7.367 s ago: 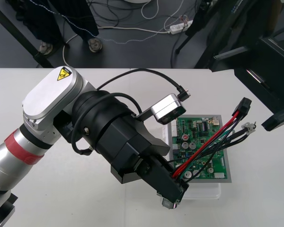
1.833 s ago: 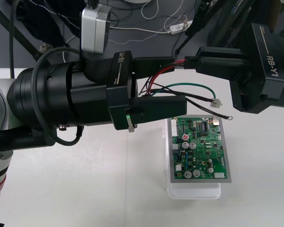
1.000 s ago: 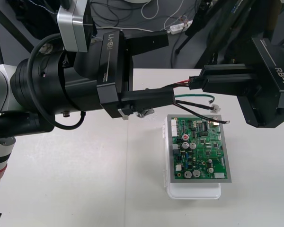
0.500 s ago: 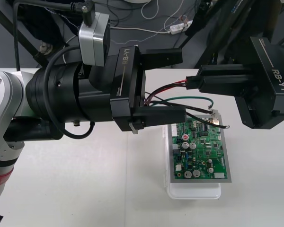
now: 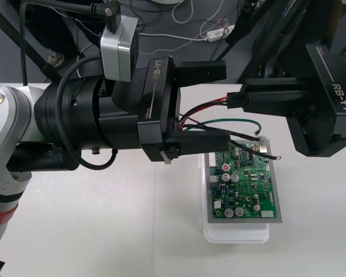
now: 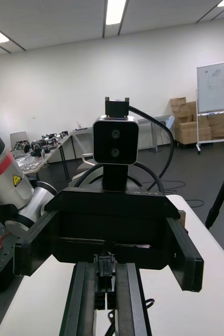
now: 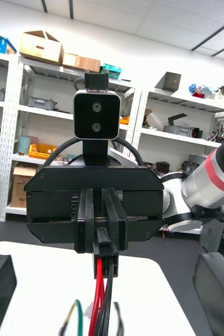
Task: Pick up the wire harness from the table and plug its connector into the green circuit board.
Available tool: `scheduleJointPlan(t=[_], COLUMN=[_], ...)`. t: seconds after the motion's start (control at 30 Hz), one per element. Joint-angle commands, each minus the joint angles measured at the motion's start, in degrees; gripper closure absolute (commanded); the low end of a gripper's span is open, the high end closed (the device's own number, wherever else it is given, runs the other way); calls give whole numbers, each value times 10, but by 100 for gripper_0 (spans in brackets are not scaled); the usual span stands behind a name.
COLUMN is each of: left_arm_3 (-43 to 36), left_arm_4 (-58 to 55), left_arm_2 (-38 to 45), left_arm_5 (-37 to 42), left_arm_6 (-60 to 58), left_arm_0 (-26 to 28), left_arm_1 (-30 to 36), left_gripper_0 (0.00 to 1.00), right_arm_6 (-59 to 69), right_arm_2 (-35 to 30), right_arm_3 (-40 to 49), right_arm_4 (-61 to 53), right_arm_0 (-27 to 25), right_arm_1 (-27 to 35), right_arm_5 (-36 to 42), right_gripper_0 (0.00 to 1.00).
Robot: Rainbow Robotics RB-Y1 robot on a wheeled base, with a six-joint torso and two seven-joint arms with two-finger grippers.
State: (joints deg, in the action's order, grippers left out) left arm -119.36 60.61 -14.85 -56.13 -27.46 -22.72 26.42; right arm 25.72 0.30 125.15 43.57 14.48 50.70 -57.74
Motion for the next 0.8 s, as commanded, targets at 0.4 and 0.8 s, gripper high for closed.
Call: scheduleJointPlan(t=[0.4, 0.8], left_arm_3=[-3, -2], left_arm_4=[10, 13], left_arm_2=[-9, -9], left_arm_5=[8, 13], left_arm_6=[-28, -32], left_arm_0=[-32, -40], left_arm_1=[6, 5], left_gripper_0=[27, 34], right_arm_6=[-8, -8], right_arm_2=[-19, -19], right_arm_3=[18, 18], right_arm_4=[2, 6], right_arm_0=[-4, -4], right_arm_1=[-8, -11], right_arm_5=[4, 2], right_gripper_0=[100, 100])
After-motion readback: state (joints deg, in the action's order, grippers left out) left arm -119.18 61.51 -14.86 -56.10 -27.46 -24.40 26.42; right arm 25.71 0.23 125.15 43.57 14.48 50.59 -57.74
